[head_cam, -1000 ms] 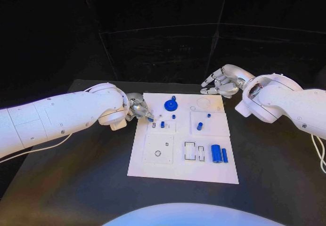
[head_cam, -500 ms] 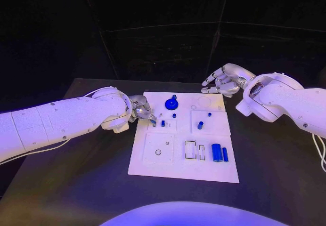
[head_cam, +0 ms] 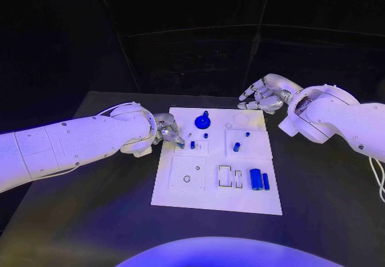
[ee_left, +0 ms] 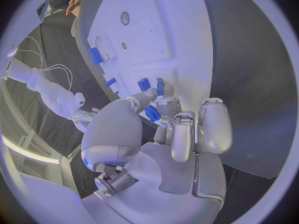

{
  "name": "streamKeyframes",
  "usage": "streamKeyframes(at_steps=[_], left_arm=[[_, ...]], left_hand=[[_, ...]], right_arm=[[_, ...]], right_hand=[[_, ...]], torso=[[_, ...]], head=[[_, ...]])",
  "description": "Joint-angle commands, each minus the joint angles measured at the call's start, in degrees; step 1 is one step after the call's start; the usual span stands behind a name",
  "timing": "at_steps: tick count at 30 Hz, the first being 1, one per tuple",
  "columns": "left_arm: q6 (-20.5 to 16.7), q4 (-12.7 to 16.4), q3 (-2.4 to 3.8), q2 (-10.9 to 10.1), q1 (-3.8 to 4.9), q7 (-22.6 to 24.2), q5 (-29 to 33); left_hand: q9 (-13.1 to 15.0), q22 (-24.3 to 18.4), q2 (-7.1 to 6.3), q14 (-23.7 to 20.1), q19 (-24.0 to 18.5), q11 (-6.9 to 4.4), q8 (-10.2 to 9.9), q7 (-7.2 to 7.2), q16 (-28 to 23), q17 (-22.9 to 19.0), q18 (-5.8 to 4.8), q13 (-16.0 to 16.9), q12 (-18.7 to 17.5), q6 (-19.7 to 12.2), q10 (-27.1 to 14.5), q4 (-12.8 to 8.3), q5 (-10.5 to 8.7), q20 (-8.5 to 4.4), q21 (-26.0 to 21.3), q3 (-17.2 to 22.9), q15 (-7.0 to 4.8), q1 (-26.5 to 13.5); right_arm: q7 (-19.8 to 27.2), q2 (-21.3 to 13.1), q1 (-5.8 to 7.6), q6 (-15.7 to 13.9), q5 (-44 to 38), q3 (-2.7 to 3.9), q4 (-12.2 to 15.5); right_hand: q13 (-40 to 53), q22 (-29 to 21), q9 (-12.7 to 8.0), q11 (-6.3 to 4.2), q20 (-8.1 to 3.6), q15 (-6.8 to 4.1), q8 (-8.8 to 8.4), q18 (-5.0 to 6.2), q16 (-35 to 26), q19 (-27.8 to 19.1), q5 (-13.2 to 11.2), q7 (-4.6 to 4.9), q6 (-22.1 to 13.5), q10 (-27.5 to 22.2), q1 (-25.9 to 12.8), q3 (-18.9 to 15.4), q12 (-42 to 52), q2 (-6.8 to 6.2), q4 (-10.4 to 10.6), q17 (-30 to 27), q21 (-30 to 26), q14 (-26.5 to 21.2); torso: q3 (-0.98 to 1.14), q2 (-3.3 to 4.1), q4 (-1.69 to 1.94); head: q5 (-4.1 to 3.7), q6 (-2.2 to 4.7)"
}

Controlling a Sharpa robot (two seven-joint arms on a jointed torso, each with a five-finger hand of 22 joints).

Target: Assemble the parts on the task board

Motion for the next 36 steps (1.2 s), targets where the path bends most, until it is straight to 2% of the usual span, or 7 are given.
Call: streamKeyframes(at_steps=[1,11,27,32,36], left_arm=[[1.65,0.07,0.00,0.14,0.03,-0.46,-1.91],[3.78,0.06,-0.01,0.35,0.01,-1.06,-2.04],[3.97,-0.05,-0.03,0.67,0.00,-1.34,-1.97],[3.74,-0.47,-0.03,1.20,0.00,-1.44,-1.46],[4.06,-0.87,-0.03,1.66,0.00,-1.72,-1.29]], left_hand=[[0.07,0.03,0.45,6.05,0.47,-0.22,0.22,-0.46,0.18,15.09,0.19,0.05,0.21,-0.13,0.56,-6.11,0.16,0.00,0.17,6.34,-0.13,0.04],[0.07,0.06,0.35,6.05,0.48,-0.25,0.31,-0.50,0.18,15.09,0.19,-0.15,0.08,-0.08,0.55,-6.24,0.16,-0.01,0.19,6.36,-0.14,0.05],[0.07,-0.04,0.21,6.05,0.44,-0.27,0.40,-0.52,0.18,15.09,0.21,-0.25,0.02,-0.02,0.56,-6.34,0.14,-0.01,0.10,6.33,-0.15,0.00],[-0.07,-0.03,0.01,6.05,0.44,-0.37,0.73,-0.74,0.18,15.09,0.21,-0.44,-0.03,0.31,0.83,-5.33,-0.05,-0.05,0.04,5.34,-0.21,-1.50],[-0.37,-0.08,-0.41,6.05,0.41,-0.56,0.87,-1.02,0.18,15.09,0.23,-0.60,-0.03,0.62,0.95,-3.97,-0.19,-0.14,-0.07,3.40,-0.35,-3.17]], right_arm=[[0.23,0.00,0.12,-0.01,0.08,0.03,0.07],[0.28,0.00,0.12,-0.02,0.08,0.03,0.08],[0.35,0.04,0.12,-0.07,0.08,0.03,0.06],[0.35,0.06,0.12,-0.12,0.08,0.03,0.08],[0.38,0.07,0.12,-0.06,0.08,0.03,0.10]], right_hand=[[-0.06,-0.05,-0.04,-0.17,-0.14,-0.44,0.24,0.81,-0.33,-0.05,0.30,0.04,-0.54,-0.32,0.52,0.21,0.23,-0.03,0.14,0.02,-0.25,1.66],[-0.06,-0.05,-0.04,-0.17,-0.14,-0.44,0.24,0.81,-0.33,-0.05,0.30,0.04,-0.54,-0.32,0.52,0.21,0.23,-0.03,0.14,0.02,-0.25,1.66],[-0.09,-0.21,-0.04,-0.17,-0.14,-0.44,0.28,0.84,-0.39,-0.13,0.37,0.04,-0.54,-0.34,0.57,0.23,0.22,-0.06,0.13,-0.07,-0.33,1.64],[-0.08,-0.21,-0.04,-0.17,-0.14,-0.44,0.29,0.84,-0.39,-0.14,0.39,0.04,-0.54,-0.33,0.58,0.24,0.23,-0.06,0.13,-0.06,-0.34,1.64],[-0.05,-0.23,-0.04,-0.17,-0.14,-0.44,0.30,0.84,-0.37,-0.14,0.43,0.04,-0.53,-0.31,0.60,0.25,0.25,-0.05,0.14,-0.03,-0.34,1.65]], torso=[[0.01,0.01,0.01],[-0.01,0.01,-0.01],[0.01,0.01,-0.02],[0.03,0.04,0.03],[0.01,0.04,-0.08]], head=[[-0.02,-0.02],[-0.02,-0.14],[-0.11,-0.22],[-0.06,-0.22],[0.01,-0.19]])
